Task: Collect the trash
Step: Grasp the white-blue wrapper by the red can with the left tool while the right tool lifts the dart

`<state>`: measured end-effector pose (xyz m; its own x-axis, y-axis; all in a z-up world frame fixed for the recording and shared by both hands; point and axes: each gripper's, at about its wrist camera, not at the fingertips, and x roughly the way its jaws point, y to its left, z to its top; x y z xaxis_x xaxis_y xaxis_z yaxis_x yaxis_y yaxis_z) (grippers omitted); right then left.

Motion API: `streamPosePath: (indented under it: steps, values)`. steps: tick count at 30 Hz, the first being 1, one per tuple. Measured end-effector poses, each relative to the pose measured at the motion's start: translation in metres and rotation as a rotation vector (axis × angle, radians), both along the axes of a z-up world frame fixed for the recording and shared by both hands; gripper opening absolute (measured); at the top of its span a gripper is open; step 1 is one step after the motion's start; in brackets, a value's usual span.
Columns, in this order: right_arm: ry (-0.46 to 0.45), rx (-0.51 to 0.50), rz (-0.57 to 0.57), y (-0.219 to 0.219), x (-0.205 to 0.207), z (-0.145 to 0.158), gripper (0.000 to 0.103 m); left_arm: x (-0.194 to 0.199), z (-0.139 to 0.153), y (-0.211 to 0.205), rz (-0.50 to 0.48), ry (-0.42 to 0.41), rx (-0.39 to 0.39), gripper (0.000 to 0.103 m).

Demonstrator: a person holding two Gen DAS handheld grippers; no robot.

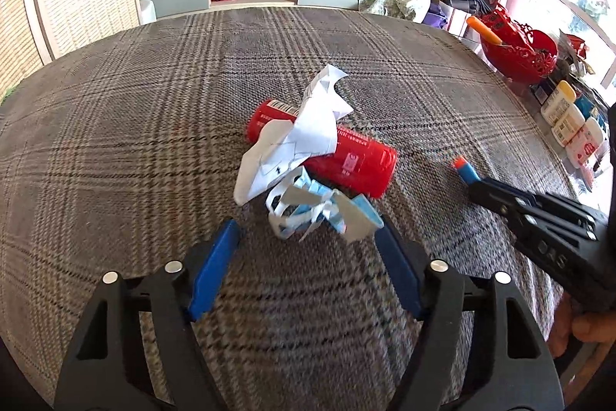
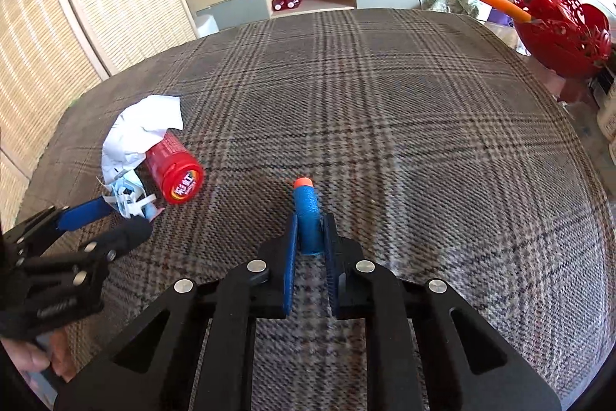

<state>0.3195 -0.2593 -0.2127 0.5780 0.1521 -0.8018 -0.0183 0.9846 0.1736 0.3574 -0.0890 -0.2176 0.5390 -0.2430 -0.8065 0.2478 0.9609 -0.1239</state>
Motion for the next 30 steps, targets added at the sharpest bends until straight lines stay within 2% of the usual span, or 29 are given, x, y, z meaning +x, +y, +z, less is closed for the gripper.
streamPosePath:
  steps: [2,4,5,6,16,20,30]
  values:
    - [-0.002,0.001,0.004,0.000,-0.003,-0.001,0.015,0.005,-0.001,-0.002,0.003,-0.005,0.003,0.059]
    - [-0.007,-0.003,0.004,0.000,-0.007,-0.001,0.015,0.007,0.000,-0.003,0.000,-0.006,0.000,0.043]
    - [-0.009,-0.004,0.005,-0.001,-0.013,-0.001,0.015,0.008,0.000,-0.002,-0.002,0.000,-0.005,0.030]
    - [-0.011,-0.002,0.007,-0.001,-0.015,-0.001,0.015,0.009,0.001,-0.002,-0.002,0.005,-0.010,0.022]
    - [-0.020,0.020,0.031,0.009,-0.048,0.008,0.015,-0.025,0.009,0.013,-0.009,-0.008,-0.014,0.015]
    - [-0.025,0.030,0.041,0.014,-0.064,0.015,0.015,-0.056,0.014,0.021,-0.012,-0.007,-0.013,0.015]
    - [-0.028,0.052,0.072,0.028,-0.139,0.032,0.015,-0.146,0.028,0.035,-0.041,-0.022,-0.024,0.015]
